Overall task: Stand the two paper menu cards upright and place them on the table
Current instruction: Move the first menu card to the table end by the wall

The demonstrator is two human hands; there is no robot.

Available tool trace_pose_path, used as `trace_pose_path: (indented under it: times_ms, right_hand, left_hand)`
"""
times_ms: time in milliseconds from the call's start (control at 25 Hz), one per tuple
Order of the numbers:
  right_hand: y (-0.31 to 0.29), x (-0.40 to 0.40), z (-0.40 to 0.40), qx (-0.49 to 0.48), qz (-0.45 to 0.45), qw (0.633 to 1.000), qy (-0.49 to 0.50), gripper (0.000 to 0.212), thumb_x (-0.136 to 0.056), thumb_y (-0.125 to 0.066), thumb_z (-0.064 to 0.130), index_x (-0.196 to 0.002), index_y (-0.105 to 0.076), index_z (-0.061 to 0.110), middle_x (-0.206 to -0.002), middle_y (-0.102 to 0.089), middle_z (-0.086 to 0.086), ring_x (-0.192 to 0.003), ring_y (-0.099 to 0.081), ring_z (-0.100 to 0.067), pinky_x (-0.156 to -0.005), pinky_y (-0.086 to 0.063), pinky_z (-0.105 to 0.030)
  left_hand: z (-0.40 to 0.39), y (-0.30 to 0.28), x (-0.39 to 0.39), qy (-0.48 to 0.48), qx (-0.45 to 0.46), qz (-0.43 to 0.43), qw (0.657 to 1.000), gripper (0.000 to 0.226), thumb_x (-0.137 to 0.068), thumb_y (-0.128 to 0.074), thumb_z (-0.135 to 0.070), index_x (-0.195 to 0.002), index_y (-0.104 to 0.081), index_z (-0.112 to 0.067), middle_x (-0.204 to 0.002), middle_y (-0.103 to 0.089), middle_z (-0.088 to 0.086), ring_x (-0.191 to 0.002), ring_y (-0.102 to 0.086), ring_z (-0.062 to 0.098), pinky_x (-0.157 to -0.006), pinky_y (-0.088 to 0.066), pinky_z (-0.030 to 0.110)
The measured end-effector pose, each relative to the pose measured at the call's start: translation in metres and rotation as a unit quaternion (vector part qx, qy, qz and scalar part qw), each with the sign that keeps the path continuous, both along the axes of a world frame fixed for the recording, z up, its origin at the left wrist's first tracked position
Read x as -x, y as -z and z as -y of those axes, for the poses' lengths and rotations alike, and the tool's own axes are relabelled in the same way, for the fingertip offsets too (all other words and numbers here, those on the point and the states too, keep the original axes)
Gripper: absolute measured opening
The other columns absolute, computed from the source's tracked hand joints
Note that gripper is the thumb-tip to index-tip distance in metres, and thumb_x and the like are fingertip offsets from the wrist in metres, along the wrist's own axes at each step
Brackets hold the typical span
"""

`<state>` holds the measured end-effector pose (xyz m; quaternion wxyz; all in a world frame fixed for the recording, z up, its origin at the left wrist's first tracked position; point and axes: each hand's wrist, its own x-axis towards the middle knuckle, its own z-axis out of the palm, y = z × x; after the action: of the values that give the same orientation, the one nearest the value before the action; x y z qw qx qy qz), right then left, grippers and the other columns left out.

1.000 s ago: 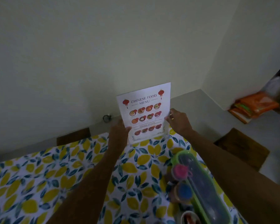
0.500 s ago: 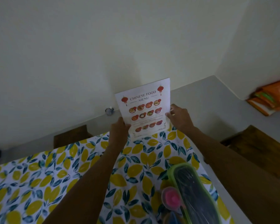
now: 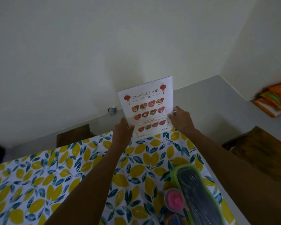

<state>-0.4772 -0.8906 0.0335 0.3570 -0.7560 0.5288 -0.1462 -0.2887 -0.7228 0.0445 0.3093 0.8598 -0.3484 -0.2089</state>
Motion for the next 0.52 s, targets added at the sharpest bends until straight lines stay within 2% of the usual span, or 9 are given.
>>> trace_pose_path:
  times_ms: [120,240,360,440,520]
  right_hand:
    - [-0.008,0.003,-0.007,-0.037,0.014,0.999,0.005,0.046,-0.091,-0.058,0.031,-0.128,-0.053,0.005,-0.124,-0.066,-0.018,-0.109,-0.064,-0.033,-0.092,-0.055,-0.044]
    - [-0.023,0.006,-0.021,-0.045,0.016,0.999,0.013,0.053,-0.091,-0.059,0.034,-0.135,-0.047,0.006,-0.130,-0.062,-0.019,-0.115,-0.062,-0.034,-0.096,-0.053,-0.048]
    - [-0.044,0.005,-0.048,0.015,-0.016,1.000,-0.009,0.055,-0.091,-0.059,0.035,-0.136,-0.044,0.007,-0.130,-0.060,-0.020,-0.118,-0.058,-0.036,-0.099,-0.050,-0.046]
    - [-0.059,0.000,-0.072,0.073,-0.070,0.993,-0.062,0.055,-0.092,-0.056,0.036,-0.138,-0.041,0.010,-0.128,-0.058,-0.020,-0.118,-0.055,-0.038,-0.097,-0.049,-0.049]
    - [-0.076,-0.011,-0.108,0.127,-0.126,0.976,-0.122,0.056,-0.092,-0.053,0.037,-0.141,-0.037,0.014,-0.124,-0.057,-0.018,-0.116,-0.054,-0.038,-0.092,-0.050,-0.049]
  left_hand:
    - [-0.004,-0.006,0.002,0.009,-0.016,-0.012,1.000,0.037,-0.087,-0.067,-0.020,-0.115,-0.052,0.000,-0.117,-0.068,0.019,-0.100,-0.068,0.033,-0.076,-0.056,0.037]
    - [-0.019,-0.017,0.005,0.026,-0.023,0.014,0.999,0.047,-0.088,-0.067,-0.026,-0.122,-0.049,0.000,-0.120,-0.065,0.020,-0.105,-0.065,0.035,-0.079,-0.053,0.038]
    - [-0.045,-0.037,0.006,0.031,-0.050,0.119,0.991,0.057,-0.090,-0.059,-0.039,-0.131,-0.041,-0.004,-0.125,-0.059,0.018,-0.111,-0.059,0.036,-0.090,-0.049,0.046]
    - [-0.068,-0.053,0.005,0.053,-0.074,0.220,0.971,0.060,-0.092,-0.053,-0.045,-0.134,-0.039,-0.005,-0.129,-0.056,0.016,-0.112,-0.056,0.036,-0.093,-0.042,0.048]
    - [-0.102,-0.068,-0.003,0.069,-0.085,0.283,0.953,0.061,-0.091,-0.049,-0.053,-0.132,-0.043,-0.009,-0.130,-0.056,0.014,-0.113,-0.055,0.035,-0.094,-0.039,0.046]
